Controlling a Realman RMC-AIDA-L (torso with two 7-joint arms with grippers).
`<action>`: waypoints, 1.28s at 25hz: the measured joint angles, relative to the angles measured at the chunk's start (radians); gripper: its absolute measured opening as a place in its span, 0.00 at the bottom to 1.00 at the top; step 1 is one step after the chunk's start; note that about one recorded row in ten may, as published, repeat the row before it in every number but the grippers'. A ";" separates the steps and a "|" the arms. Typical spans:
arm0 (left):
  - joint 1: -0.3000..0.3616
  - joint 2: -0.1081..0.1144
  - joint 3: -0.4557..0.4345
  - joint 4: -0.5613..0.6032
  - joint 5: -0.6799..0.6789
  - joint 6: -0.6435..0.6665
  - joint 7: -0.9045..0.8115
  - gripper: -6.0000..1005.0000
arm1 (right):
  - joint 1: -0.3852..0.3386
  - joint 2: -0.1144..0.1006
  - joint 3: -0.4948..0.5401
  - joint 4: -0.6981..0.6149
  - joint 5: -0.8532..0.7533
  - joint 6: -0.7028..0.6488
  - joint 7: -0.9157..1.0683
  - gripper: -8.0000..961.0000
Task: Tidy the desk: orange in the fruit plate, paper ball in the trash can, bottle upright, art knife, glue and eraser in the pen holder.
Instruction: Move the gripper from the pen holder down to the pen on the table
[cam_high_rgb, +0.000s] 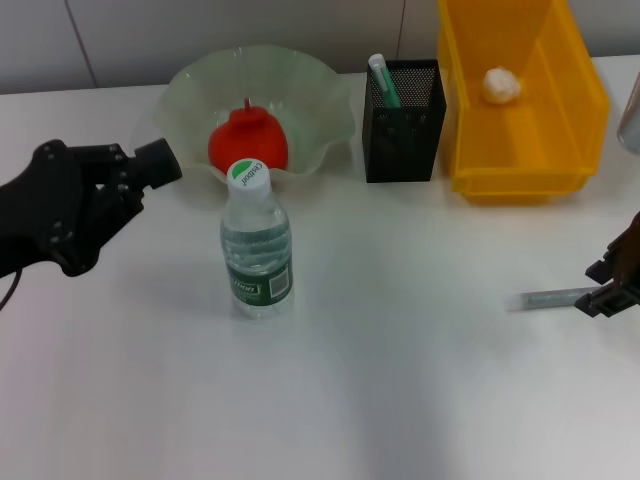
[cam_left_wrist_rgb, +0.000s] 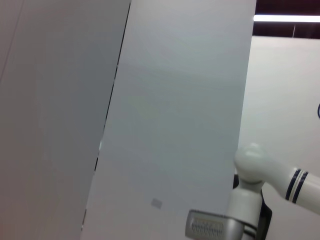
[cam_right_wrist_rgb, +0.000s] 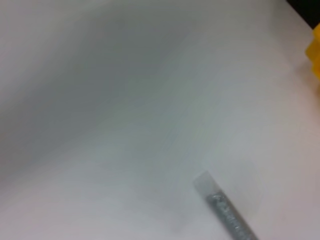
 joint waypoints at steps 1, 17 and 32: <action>0.001 0.000 0.000 0.000 -0.006 -0.001 -0.001 0.02 | 0.006 -0.005 0.002 0.018 -0.001 0.011 -0.030 0.47; -0.004 -0.003 0.000 0.000 -0.025 -0.002 -0.005 0.02 | 0.077 -0.036 0.006 0.146 -0.007 0.101 -0.240 0.46; 0.012 -0.004 0.000 0.011 -0.050 -0.006 0.000 0.02 | 0.132 -0.041 0.004 0.265 -0.005 0.086 -0.386 0.45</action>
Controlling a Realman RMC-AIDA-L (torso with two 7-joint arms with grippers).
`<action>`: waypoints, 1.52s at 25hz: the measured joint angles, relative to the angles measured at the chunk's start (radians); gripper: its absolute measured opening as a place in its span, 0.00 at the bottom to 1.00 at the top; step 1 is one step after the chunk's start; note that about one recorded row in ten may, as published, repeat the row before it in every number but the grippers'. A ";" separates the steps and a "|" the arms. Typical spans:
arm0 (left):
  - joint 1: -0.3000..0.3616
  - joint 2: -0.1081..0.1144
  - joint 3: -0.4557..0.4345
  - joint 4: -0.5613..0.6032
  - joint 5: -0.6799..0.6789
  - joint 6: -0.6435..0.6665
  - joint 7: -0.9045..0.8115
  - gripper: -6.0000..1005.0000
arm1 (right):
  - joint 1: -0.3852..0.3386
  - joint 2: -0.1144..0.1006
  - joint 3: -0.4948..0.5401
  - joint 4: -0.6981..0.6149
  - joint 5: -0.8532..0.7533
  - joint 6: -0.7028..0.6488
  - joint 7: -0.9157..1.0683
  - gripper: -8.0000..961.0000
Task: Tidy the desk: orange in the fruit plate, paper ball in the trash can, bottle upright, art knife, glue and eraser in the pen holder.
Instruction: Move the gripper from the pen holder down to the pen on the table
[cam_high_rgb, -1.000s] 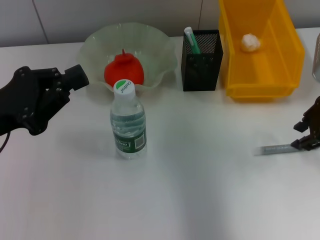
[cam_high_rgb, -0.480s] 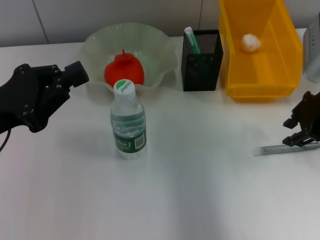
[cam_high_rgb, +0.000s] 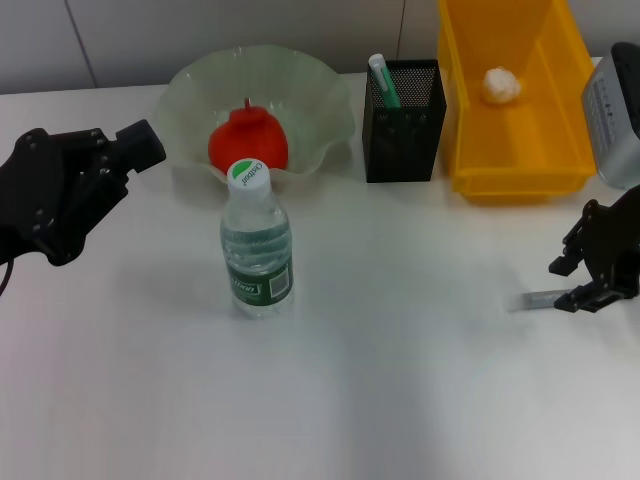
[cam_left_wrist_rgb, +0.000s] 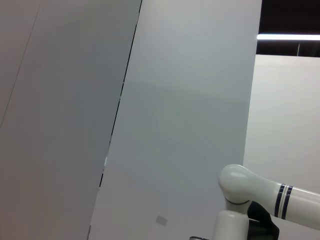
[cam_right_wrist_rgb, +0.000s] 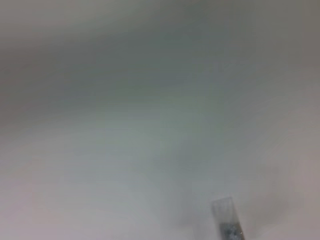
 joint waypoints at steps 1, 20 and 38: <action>0.001 0.000 0.000 0.000 0.000 0.000 0.001 0.02 | 0.000 0.000 0.000 0.000 0.000 0.000 0.000 0.45; 0.001 0.000 0.000 0.002 -0.012 -0.001 0.002 0.02 | 0.050 -0.019 -0.008 0.145 -0.033 0.069 -0.010 0.42; 0.008 0.000 0.000 0.001 -0.011 0.000 0.004 0.02 | 0.073 -0.027 -0.008 0.204 -0.033 0.103 -0.026 0.41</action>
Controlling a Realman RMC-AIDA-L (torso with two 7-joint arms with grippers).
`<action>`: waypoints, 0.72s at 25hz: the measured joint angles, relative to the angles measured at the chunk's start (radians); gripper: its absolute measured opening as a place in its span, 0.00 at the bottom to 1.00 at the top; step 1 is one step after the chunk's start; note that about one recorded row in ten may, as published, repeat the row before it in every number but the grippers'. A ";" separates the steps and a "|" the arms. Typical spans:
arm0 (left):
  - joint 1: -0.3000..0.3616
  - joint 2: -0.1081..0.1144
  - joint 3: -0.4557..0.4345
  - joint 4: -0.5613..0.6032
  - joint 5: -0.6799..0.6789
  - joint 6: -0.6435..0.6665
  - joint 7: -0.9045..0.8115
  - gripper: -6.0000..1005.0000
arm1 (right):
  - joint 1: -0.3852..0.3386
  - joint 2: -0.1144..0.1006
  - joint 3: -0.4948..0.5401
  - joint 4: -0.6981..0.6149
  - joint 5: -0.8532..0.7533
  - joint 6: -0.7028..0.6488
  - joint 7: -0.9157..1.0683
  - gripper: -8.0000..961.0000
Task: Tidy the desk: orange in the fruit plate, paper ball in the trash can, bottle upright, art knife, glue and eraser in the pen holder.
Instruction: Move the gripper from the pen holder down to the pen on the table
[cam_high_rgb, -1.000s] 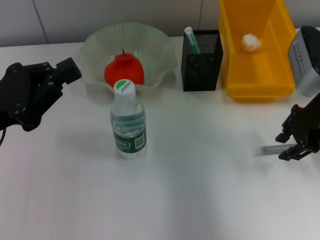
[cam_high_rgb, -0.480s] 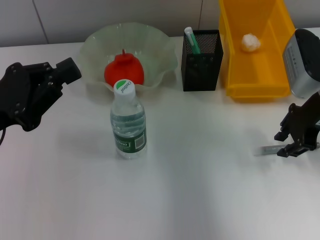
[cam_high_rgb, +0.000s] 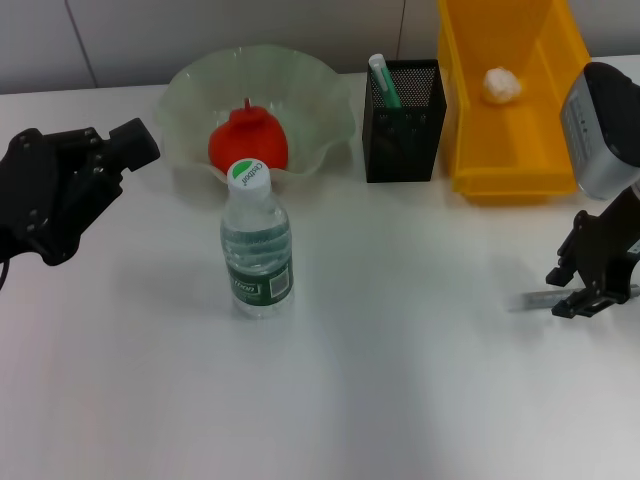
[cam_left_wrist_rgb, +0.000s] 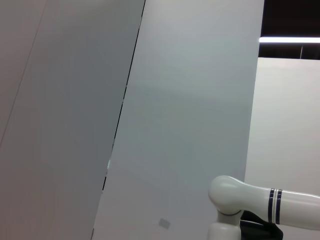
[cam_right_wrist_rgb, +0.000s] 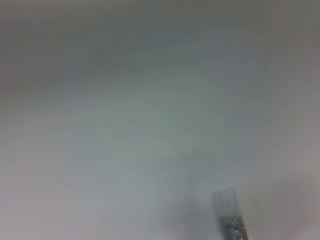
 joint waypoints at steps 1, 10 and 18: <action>0.001 0.000 0.000 0.000 0.000 0.000 0.000 0.02 | 0.002 0.000 0.000 0.006 0.000 0.003 -0.001 0.41; 0.004 0.000 -0.001 0.000 0.000 0.000 0.000 0.02 | 0.016 -0.004 0.000 0.046 0.000 0.033 -0.005 0.40; 0.007 0.000 -0.001 0.001 0.000 0.000 0.000 0.02 | 0.024 -0.004 0.000 0.067 0.000 0.040 -0.014 0.39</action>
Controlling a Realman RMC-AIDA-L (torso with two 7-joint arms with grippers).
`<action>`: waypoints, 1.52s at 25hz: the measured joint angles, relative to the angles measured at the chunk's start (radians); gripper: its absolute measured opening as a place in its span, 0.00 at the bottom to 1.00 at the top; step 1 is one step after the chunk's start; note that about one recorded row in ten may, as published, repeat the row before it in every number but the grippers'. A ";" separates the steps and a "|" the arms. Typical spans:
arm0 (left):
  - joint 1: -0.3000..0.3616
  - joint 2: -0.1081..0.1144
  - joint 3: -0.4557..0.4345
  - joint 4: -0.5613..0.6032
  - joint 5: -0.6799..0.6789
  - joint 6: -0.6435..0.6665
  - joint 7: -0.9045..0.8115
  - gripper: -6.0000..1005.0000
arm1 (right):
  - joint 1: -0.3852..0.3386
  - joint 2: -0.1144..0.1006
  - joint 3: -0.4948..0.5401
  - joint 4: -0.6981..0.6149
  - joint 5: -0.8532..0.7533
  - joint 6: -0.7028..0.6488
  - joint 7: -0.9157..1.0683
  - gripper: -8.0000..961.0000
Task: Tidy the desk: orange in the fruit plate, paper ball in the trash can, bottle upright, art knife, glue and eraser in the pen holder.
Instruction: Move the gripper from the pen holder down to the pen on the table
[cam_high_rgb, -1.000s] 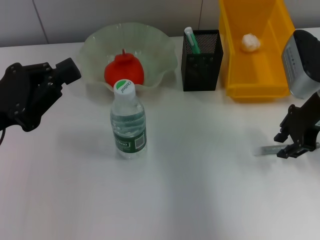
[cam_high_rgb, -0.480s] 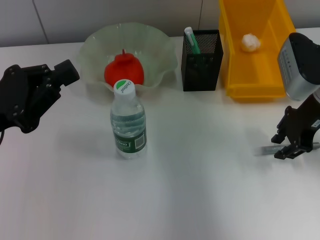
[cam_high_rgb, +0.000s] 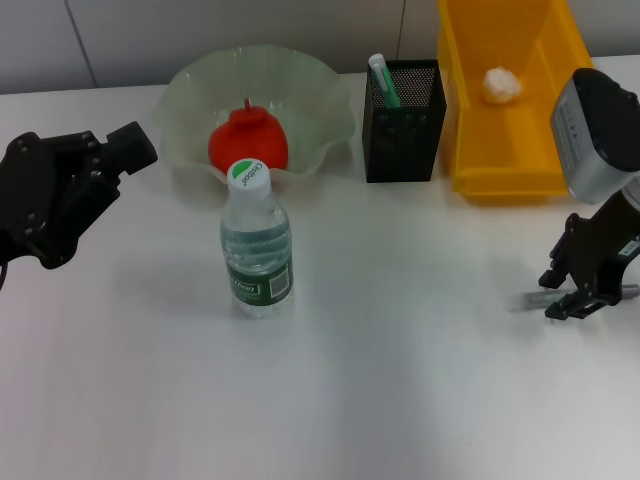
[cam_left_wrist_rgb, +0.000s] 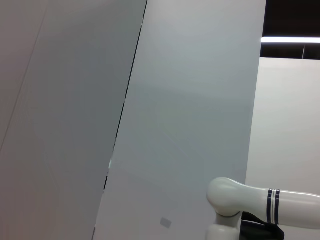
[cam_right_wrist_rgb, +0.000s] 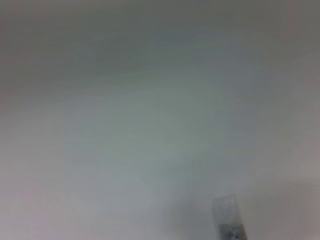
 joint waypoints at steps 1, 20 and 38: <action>0.000 0.000 0.000 0.000 0.000 0.000 0.000 0.02 | 0.003 0.000 0.000 0.007 0.000 0.002 -0.001 0.39; 0.006 0.000 0.000 0.000 -0.003 0.004 0.000 0.02 | 0.018 0.003 -0.003 0.030 -0.024 0.026 -0.003 0.38; 0.008 0.001 -0.010 0.006 -0.003 0.007 0.006 0.02 | 0.033 0.002 -0.012 0.070 -0.030 0.061 -0.003 0.35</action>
